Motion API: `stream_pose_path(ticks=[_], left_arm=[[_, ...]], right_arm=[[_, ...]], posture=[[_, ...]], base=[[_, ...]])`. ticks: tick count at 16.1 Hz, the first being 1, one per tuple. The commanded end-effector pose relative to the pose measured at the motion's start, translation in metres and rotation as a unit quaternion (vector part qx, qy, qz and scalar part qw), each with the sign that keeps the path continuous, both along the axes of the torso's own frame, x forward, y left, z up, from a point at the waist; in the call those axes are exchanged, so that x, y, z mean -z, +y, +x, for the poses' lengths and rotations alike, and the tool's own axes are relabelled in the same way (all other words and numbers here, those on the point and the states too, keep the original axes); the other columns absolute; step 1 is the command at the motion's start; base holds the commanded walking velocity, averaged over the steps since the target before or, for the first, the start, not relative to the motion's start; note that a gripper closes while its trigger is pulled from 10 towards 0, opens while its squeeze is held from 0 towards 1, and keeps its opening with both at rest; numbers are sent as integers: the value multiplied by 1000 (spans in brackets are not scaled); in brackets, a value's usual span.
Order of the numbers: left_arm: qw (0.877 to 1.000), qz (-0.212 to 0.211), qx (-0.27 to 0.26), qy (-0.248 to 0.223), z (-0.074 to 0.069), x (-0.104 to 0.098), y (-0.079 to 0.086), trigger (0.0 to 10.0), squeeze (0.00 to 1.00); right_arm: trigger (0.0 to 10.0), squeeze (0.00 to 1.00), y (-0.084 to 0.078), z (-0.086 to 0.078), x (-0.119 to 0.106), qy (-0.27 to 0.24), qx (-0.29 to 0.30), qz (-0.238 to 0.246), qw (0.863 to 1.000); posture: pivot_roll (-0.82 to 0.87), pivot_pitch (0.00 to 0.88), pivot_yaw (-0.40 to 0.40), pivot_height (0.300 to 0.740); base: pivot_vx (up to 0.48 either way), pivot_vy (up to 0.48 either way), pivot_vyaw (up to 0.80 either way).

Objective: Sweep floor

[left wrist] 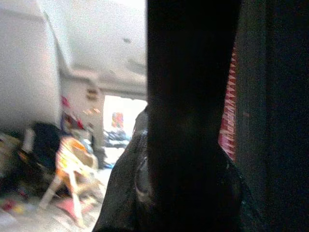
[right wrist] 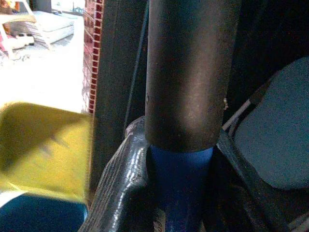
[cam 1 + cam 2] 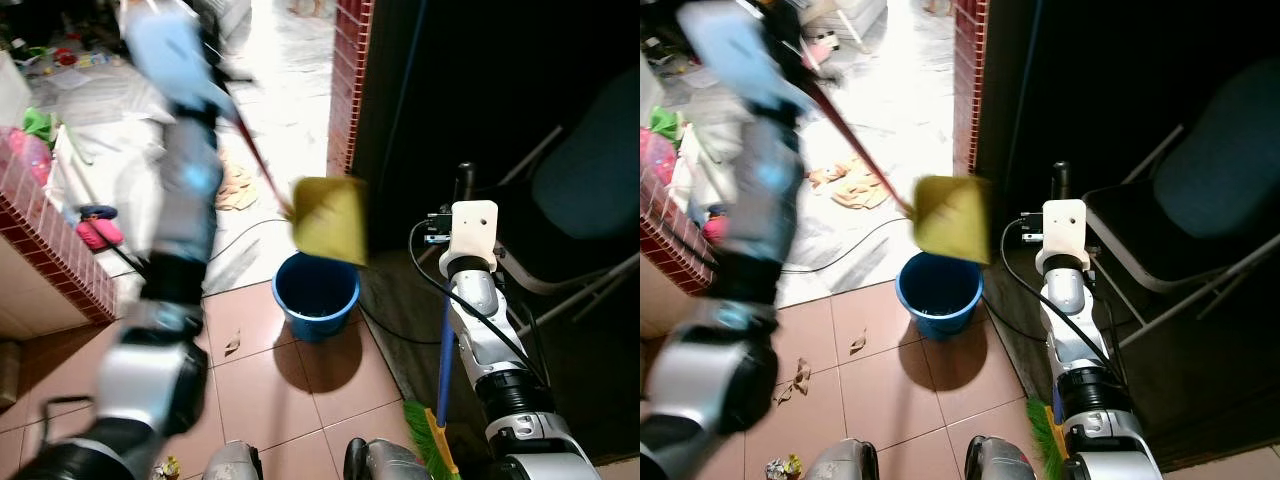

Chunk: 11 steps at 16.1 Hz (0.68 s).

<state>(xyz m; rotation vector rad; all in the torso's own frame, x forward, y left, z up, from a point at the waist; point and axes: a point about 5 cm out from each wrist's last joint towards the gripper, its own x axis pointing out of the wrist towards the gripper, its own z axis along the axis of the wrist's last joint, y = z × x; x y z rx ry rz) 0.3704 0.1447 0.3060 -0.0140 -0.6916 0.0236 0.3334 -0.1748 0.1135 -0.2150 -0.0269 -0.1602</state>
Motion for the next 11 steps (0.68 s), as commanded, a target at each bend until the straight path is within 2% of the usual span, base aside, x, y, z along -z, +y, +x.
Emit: stream_pose_path(ticks=[1, 4, 7, 9, 11], left_arm=[[996, 19, -30, -76, -13, -34, 11, 10000, 0], [995, 51, -72, -38, -14, -14, 29, 10000, 0], [991, 77, -103, 44, -15, 28, 44, 10000, 0], [981, 81, -123, 123, -24, 74, 52, 10000, 0], [981, 74, -131, 125, -33, 82, 54, 10000, 0]], right_arm=[[10000, 0, 4, 6, -11, -22, -8, -10, 1000], [10000, 0, 5, 6, -9, -19, -11, -12, 1000], [10000, 0, 4, 6, -7, -14, -16, -13, 1000], [10000, 0, 6, 7, -5, -11, -24, -8, 1000], [10000, 0, 8, 6, -4, -8, -31, -4, 999]], posture=[[-24, 45, -5, 740], [-22, 41, -5, 740], [-18, 34, -7, 740], [-13, 32, -11, 740], [-10, 38, -15, 740]], base=[[0, 0, 0], [0, 0, 0], [0, 0, 0], [0, 0, 0], [0, 0, 0]])
